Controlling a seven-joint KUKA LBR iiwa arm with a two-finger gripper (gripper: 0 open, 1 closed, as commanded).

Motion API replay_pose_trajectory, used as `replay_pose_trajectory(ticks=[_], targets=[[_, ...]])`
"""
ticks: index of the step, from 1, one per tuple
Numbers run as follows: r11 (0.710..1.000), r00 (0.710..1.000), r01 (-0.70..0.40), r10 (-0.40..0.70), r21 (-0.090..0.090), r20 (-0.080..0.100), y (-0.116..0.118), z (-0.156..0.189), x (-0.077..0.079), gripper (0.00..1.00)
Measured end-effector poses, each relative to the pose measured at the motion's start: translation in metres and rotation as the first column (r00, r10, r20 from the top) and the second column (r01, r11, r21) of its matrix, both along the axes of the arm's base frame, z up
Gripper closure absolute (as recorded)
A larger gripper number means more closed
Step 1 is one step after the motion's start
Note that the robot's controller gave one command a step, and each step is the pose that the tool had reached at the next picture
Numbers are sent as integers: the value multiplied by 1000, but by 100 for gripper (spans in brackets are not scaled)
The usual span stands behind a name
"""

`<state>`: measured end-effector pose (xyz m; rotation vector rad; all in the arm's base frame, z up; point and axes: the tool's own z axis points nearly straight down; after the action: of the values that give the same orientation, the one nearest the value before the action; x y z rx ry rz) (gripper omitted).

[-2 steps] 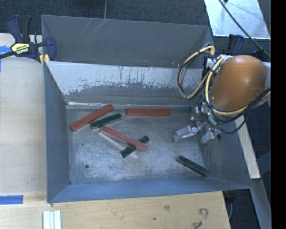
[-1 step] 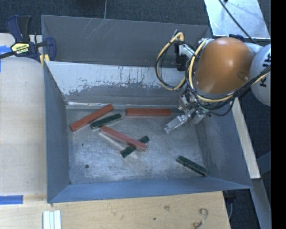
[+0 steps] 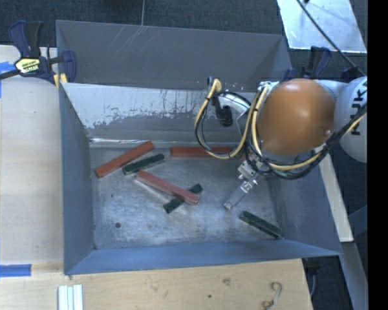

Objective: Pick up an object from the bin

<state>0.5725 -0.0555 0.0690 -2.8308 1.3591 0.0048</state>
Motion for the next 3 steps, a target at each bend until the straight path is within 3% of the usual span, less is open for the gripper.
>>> replay_pose_trajectory(ticks=[1, 2, 3], targets=[[925, 925, -381, 381, -1, 2, -20, 12, 4, 0], [741, 741, -671, 671, 0, 2, -27, 0, 16, 0], [816, 816, -578, 578, 0, 1, 34, 85, 0, 0]])
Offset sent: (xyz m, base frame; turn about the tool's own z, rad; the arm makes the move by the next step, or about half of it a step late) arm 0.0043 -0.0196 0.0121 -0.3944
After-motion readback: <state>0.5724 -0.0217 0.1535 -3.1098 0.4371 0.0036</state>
